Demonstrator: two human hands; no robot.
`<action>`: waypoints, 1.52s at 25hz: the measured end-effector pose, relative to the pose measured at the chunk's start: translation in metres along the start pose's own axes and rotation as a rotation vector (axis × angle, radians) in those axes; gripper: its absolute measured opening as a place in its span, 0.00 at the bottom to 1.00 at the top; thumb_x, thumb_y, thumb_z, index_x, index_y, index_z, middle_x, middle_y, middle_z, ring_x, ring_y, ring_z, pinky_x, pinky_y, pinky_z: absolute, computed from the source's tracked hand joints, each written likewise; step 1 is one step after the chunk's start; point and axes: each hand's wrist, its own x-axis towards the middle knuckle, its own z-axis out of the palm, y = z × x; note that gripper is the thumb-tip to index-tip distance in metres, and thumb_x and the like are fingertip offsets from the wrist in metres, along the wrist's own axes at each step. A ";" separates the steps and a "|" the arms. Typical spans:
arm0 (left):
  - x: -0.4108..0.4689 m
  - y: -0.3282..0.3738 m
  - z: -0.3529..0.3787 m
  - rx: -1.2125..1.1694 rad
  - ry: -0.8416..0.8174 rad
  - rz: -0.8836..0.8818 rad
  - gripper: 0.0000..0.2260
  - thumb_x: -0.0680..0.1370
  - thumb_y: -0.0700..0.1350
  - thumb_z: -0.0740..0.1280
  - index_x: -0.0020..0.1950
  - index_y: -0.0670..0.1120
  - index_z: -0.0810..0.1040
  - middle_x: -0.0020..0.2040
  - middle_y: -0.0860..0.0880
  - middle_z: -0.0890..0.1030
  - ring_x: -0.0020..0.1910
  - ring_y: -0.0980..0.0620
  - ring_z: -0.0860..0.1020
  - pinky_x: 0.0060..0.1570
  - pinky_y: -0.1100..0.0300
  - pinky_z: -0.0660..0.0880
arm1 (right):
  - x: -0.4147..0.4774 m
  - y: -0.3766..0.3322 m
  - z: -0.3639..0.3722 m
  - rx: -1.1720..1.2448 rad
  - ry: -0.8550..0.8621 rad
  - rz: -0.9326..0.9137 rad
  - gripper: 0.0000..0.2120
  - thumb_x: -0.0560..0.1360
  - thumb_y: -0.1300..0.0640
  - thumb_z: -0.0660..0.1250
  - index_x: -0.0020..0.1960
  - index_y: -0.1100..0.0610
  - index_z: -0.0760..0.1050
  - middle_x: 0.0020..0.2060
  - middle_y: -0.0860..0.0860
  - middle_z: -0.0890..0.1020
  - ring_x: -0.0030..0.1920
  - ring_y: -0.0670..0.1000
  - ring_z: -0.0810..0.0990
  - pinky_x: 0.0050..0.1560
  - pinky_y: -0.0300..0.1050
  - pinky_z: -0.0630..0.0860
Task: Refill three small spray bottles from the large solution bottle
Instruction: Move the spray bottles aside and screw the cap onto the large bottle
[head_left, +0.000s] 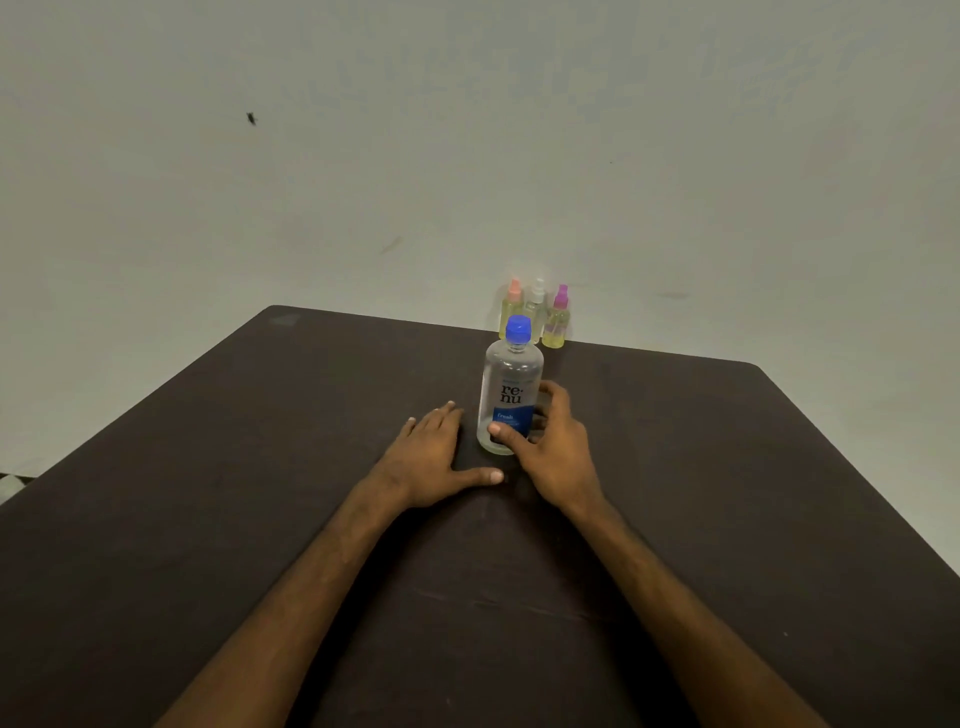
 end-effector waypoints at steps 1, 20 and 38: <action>0.007 -0.004 -0.002 0.084 -0.047 -0.036 0.48 0.73 0.73 0.60 0.82 0.45 0.49 0.83 0.46 0.49 0.81 0.49 0.51 0.79 0.44 0.48 | 0.010 0.003 0.006 0.008 0.032 0.015 0.37 0.70 0.49 0.76 0.73 0.54 0.61 0.68 0.50 0.75 0.65 0.50 0.76 0.61 0.42 0.76; 0.050 -0.023 0.014 0.215 0.017 -0.085 0.42 0.78 0.71 0.44 0.82 0.45 0.40 0.82 0.48 0.40 0.81 0.51 0.39 0.79 0.46 0.40 | 0.190 0.022 0.093 -0.095 0.291 0.160 0.34 0.71 0.49 0.75 0.71 0.58 0.64 0.67 0.54 0.73 0.67 0.56 0.73 0.65 0.51 0.73; 0.054 -0.025 0.018 0.209 0.023 -0.071 0.49 0.68 0.73 0.33 0.82 0.45 0.40 0.82 0.48 0.39 0.81 0.51 0.38 0.79 0.46 0.39 | 0.227 0.022 0.113 -0.159 0.268 0.132 0.26 0.77 0.54 0.69 0.71 0.60 0.66 0.67 0.57 0.74 0.68 0.57 0.73 0.66 0.52 0.72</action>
